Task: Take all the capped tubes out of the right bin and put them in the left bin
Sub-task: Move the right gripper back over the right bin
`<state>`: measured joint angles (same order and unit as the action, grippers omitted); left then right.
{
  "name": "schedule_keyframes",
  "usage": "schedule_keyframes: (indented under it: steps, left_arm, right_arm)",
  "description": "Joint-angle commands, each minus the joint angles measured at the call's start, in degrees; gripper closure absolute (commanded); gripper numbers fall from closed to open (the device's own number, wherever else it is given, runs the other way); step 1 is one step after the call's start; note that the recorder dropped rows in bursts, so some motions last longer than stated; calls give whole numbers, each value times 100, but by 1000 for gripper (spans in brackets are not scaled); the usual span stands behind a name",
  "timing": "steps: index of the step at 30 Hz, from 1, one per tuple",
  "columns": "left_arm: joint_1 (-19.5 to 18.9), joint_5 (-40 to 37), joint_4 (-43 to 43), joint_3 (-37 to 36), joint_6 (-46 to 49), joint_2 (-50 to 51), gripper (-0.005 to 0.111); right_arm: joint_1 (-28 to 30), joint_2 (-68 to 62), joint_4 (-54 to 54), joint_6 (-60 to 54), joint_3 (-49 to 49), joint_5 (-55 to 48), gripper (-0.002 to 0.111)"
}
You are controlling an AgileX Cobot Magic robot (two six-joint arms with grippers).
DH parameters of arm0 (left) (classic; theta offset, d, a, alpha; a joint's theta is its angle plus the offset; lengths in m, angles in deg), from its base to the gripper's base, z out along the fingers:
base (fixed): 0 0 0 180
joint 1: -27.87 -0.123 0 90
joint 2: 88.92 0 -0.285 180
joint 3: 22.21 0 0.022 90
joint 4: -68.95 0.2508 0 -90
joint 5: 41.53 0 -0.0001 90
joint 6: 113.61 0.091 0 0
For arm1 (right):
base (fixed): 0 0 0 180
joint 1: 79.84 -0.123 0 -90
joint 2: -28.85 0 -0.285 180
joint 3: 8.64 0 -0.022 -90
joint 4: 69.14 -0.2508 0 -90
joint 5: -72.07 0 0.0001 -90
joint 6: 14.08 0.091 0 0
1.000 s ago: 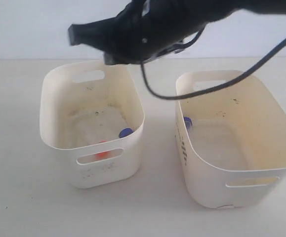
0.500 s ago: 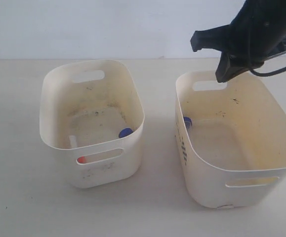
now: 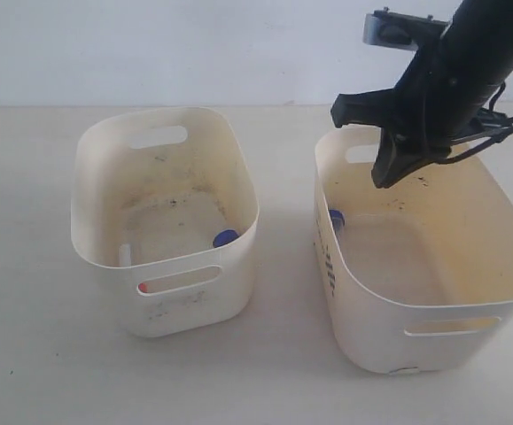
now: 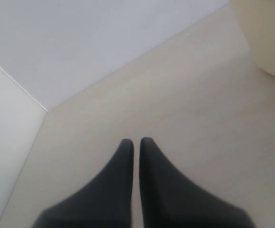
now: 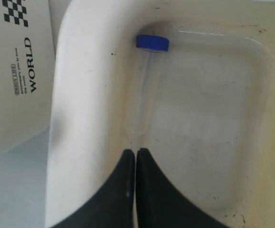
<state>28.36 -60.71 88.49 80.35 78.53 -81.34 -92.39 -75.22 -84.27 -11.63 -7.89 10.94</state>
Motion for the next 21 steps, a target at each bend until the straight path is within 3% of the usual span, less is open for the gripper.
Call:
schedule_keyframes:
  steps: [1, 21]
  left_arm:
    - [6, 28, -16, 22, -7, 20, 103]
    - [6, 28, -16, 22, -7, 20, 103]
  right_arm:
    - [36, -249, -142, -305, -16, 313, 107]
    - [73, -1033, -233, -346, -16, 713, 107]
